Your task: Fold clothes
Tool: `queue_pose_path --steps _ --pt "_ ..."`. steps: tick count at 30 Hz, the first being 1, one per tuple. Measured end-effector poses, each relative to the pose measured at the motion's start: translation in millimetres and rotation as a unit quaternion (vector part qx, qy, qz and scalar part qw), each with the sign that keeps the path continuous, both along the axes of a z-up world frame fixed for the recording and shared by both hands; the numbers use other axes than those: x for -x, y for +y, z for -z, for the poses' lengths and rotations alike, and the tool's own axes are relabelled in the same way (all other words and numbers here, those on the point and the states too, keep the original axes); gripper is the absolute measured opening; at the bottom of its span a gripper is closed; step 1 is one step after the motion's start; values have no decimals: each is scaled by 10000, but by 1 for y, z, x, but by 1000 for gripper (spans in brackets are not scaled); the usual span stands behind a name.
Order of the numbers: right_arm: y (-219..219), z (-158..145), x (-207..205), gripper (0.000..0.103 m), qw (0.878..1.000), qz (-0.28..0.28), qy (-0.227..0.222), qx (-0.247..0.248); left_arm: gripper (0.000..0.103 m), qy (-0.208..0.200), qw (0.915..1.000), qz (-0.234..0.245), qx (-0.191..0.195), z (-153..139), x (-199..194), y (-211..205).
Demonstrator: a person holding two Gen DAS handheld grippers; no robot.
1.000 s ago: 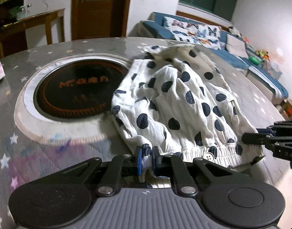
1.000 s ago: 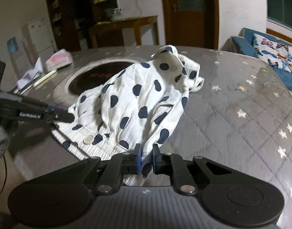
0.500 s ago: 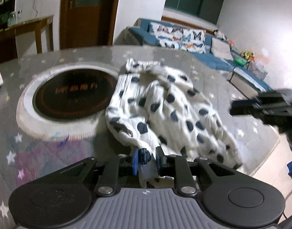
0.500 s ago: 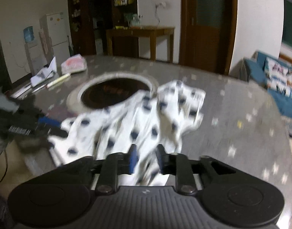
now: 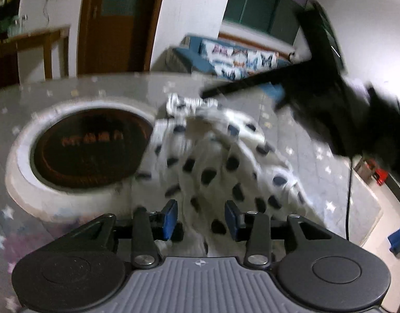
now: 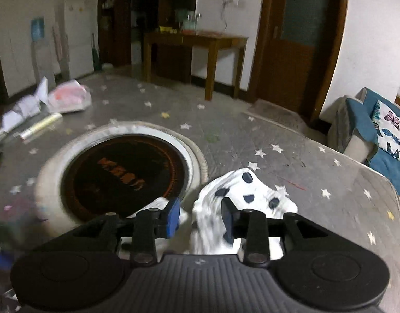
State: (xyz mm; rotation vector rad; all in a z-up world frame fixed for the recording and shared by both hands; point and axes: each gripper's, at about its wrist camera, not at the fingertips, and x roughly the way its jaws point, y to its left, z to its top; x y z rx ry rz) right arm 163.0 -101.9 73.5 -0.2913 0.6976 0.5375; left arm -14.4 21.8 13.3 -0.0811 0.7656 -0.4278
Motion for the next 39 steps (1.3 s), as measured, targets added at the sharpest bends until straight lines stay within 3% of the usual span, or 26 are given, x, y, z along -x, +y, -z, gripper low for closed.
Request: queue_pose_path --steps 3,8,13,14,18,19,22,29,39 --pt "17 15 -31 42 9996 -10 140 262 43 276 9996 26 -37 18 -11 -3" --pt "29 45 -71 42 9973 222 419 554 45 400 9991 39 -128 29 -16 -5" --pt "29 65 -91 40 9946 379 720 647 57 403 9991 66 -88 31 -19 -6" --pt "28 68 -93 38 9942 391 761 653 58 394 9991 82 -96 31 -19 -8" --pt "26 72 -94 13 9943 376 828 558 67 359 9992 126 -157 31 -18 -14" --pt "25 71 -94 11 9944 395 808 548 68 355 9992 124 -166 31 -18 -15" --pt "21 66 -91 5 9955 470 669 488 70 344 9991 114 -209 31 -17 -18" --pt "-4 29 -78 4 9972 685 211 203 72 306 9989 74 -348 32 -17 -23" --pt "-77 -15 -49 4 9915 1261 -320 71 76 215 9975 24 -677 34 -12 -36"
